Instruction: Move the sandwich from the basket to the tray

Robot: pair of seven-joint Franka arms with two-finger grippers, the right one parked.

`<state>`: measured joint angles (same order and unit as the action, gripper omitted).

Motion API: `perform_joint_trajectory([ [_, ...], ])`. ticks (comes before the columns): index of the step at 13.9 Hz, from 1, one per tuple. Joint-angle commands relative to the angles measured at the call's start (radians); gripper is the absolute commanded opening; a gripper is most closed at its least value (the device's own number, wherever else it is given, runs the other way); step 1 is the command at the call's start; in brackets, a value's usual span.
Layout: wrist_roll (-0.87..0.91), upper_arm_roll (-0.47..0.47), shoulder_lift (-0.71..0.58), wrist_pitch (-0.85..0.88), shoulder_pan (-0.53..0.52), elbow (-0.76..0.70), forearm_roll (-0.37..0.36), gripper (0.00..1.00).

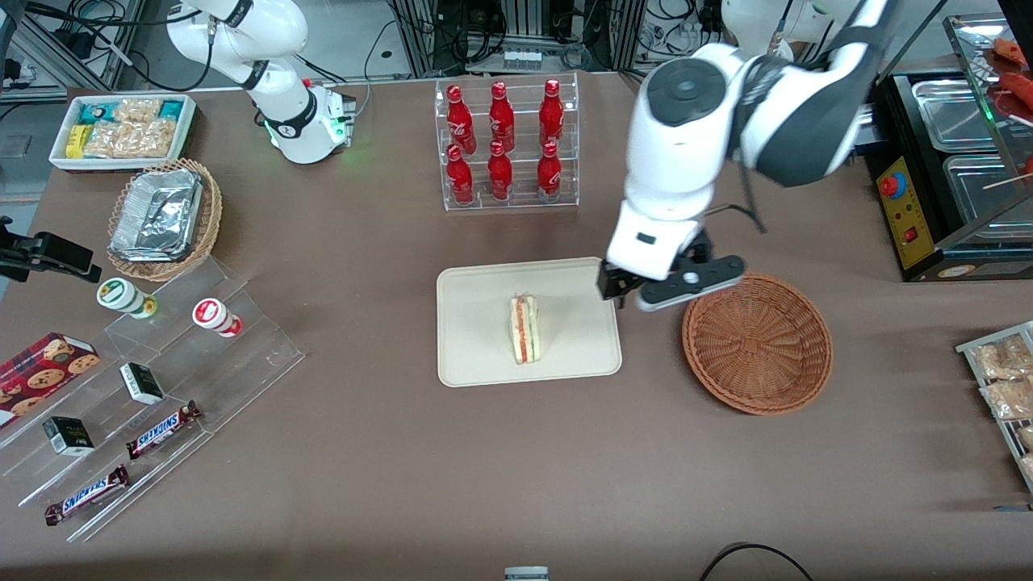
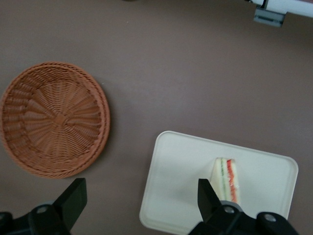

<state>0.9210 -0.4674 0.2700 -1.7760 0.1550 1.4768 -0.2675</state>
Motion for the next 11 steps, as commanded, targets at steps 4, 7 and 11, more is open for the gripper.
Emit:
perform_joint_trajectory([
  [4, -0.339, -0.002, -0.195, 0.173, -0.193, 0.033, 0.119, 1.00],
  [7, -0.474, 0.071, -0.256, 0.210, -0.227, 0.040, 0.174, 1.00],
  [11, -0.701, 0.288, -0.305, 0.251, -0.147, 0.037, 0.237, 1.00],
])
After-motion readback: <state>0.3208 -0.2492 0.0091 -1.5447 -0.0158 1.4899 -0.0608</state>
